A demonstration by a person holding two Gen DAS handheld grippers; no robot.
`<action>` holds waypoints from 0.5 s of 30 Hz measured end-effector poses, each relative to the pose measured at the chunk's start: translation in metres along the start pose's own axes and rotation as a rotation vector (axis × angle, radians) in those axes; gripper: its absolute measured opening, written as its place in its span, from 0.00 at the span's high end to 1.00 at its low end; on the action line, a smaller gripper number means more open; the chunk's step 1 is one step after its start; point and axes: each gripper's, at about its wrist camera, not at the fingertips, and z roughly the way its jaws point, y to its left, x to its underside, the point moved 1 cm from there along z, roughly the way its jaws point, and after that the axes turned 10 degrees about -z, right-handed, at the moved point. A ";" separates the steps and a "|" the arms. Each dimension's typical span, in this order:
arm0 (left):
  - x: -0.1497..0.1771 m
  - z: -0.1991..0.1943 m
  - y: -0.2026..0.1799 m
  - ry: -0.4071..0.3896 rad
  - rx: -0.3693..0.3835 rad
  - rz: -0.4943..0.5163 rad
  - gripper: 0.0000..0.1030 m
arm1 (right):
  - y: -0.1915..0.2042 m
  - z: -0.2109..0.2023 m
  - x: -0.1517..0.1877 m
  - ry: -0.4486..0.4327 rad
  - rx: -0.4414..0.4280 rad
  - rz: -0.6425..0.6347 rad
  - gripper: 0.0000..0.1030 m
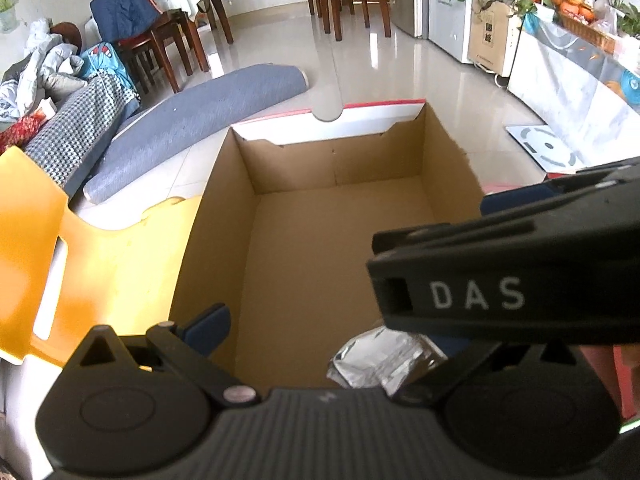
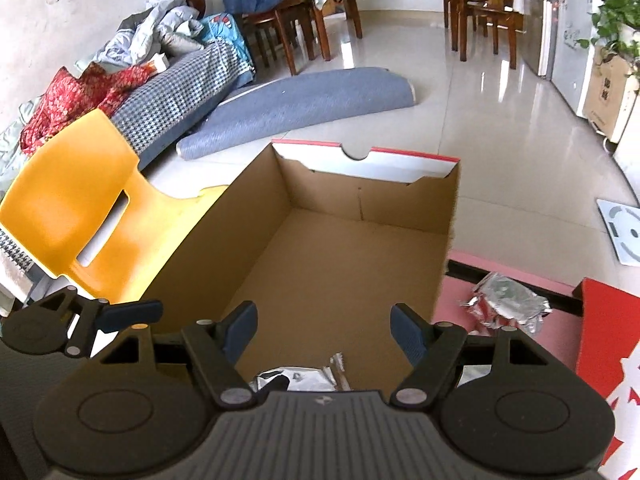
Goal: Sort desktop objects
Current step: 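Move the open right tool back over the foil packets on the tray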
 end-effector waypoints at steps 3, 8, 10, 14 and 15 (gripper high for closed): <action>-0.002 -0.003 -0.006 -0.015 0.010 0.008 0.00 | -0.008 -0.007 0.001 -0.014 0.012 0.015 0.29; -0.005 -0.006 -0.017 -0.030 0.029 0.023 0.00 | -0.019 -0.017 0.004 -0.030 0.028 0.040 0.28; -0.005 -0.007 -0.021 -0.038 0.036 0.027 0.00 | -0.023 -0.020 0.006 -0.031 0.038 0.048 0.28; -0.006 -0.009 -0.030 -0.052 0.044 0.031 0.00 | -0.033 -0.026 0.010 -0.033 0.051 0.067 0.28; -0.007 -0.009 -0.032 -0.053 0.048 0.032 0.00 | -0.035 -0.027 0.011 -0.033 0.054 0.071 0.28</action>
